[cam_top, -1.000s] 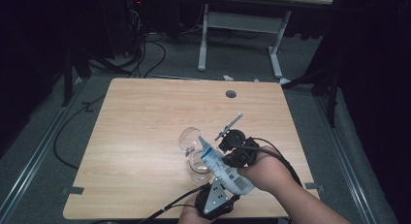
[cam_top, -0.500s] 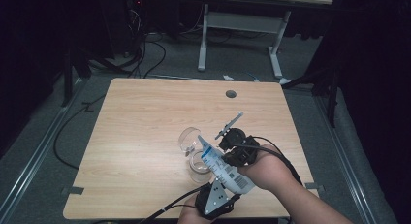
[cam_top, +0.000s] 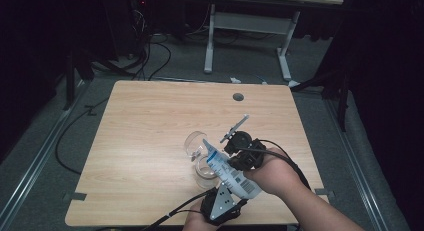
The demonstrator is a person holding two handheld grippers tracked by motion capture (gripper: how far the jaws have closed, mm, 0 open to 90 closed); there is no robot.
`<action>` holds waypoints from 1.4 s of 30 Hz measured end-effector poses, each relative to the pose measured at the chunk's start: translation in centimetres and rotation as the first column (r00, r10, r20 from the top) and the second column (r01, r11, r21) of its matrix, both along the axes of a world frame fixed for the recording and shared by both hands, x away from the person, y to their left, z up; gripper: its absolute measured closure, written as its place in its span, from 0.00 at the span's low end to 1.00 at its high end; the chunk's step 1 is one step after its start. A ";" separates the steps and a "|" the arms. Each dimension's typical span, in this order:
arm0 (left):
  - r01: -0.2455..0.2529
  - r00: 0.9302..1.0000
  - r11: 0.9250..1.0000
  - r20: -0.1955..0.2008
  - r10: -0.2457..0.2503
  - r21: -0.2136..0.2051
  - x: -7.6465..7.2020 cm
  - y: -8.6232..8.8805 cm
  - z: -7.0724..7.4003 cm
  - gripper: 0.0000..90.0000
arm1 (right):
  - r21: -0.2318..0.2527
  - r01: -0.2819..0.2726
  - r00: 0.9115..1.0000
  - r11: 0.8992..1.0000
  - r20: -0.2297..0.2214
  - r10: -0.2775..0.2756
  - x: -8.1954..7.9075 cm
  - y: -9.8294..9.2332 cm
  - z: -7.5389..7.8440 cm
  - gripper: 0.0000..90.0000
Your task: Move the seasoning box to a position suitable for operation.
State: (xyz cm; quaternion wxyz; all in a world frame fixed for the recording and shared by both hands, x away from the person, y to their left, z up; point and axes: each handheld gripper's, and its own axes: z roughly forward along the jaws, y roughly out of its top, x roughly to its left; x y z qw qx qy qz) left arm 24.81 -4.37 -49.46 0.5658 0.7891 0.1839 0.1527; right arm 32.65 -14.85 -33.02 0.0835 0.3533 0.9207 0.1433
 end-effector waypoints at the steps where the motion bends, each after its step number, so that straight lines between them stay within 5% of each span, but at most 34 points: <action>1: 0.000 1.000 1.000 -0.001 0.000 -0.002 0.0 0.0 0.0 0.67 | 0.000 -0.001 1.000 1.000 0.000 0.001 0.0 0.0 0.0 1.00; 42: 0.014 1.000 1.000 -0.003 -0.014 -0.014 0.1 0.0 0.5 0.66 | -0.017 -0.019 1.000 1.000 0.004 0.020 0.2 0.6 0.3 1.00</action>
